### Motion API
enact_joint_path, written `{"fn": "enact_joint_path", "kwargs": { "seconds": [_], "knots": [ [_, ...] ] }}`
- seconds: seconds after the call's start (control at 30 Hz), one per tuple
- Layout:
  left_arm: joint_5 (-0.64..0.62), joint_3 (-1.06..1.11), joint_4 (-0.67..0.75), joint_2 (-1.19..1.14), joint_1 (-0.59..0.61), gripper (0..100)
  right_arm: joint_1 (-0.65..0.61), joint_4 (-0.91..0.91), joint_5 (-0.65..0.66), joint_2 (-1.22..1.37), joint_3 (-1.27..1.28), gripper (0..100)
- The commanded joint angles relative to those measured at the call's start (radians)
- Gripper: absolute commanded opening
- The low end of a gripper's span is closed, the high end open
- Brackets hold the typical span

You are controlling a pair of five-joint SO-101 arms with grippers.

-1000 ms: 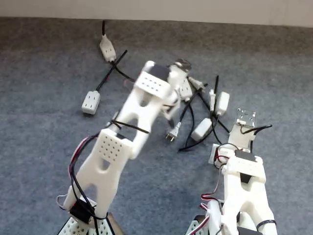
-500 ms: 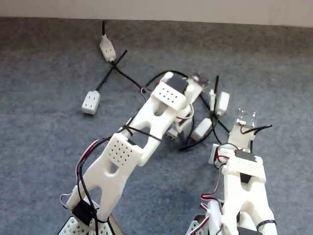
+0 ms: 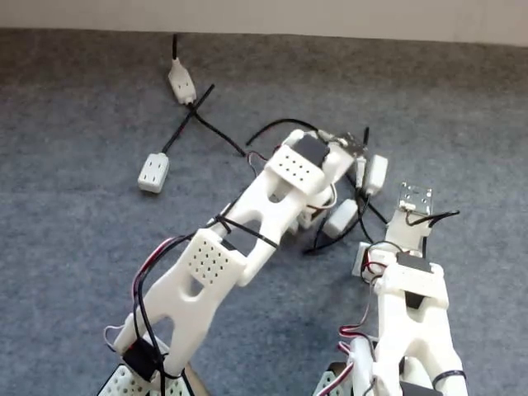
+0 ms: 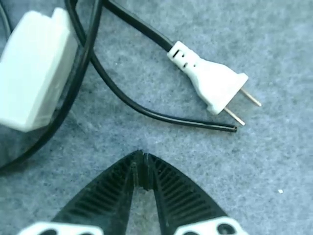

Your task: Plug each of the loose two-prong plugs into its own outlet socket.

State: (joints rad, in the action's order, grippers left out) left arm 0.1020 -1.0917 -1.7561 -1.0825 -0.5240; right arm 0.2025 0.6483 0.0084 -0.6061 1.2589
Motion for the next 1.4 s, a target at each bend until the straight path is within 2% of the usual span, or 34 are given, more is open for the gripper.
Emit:
{"fn": "enact_joint_path", "kwargs": {
  "seconds": [0.0,0.1,0.37,0.53,0.87,0.97,1.1,1.17,1.23,1.37],
  "knots": [
    [0.002,-0.01,0.011,0.15,0.022,4,0.01,-0.016,0.006,0.001,-0.005,0.9],
    [-0.002,-0.008,0.009,0.243,0.03,0,0.01,-0.016,0.006,0.001,-0.005,0.9],
    [-0.011,-0.008,0.009,0.515,0.081,1,0.008,-0.016,0.006,0.001,-0.005,0.9],
    [-0.169,-0.002,0.009,0.694,0.119,1,0.007,-0.016,0.008,0.001,-0.005,0.9],
    [-0.284,0.022,-0.003,1.001,0.131,1,0.005,-0.016,0.011,0.001,-0.004,0.9],
    [-0.338,0.101,-0.003,1.13,0.131,1,0.005,-0.016,0.012,0.001,-0.004,0.9],
    [-0.471,0.274,0.003,1.322,0.163,1,0.005,-0.016,0.012,0.001,-0.004,0.9],
    [-0.554,0.371,0.014,1.414,0.22,1,0.005,-0.016,0.012,0.001,-0.004,0.9],
    [-0.626,0.487,0.081,1.5,0.309,1,0.005,-0.016,0.012,0.001,-0.004,0.9],
    [-0.767,0.786,0.285,1.669,0.495,1,-0.013,-0.016,0.012,0.001,-0.002,0.9]
  ]
}}
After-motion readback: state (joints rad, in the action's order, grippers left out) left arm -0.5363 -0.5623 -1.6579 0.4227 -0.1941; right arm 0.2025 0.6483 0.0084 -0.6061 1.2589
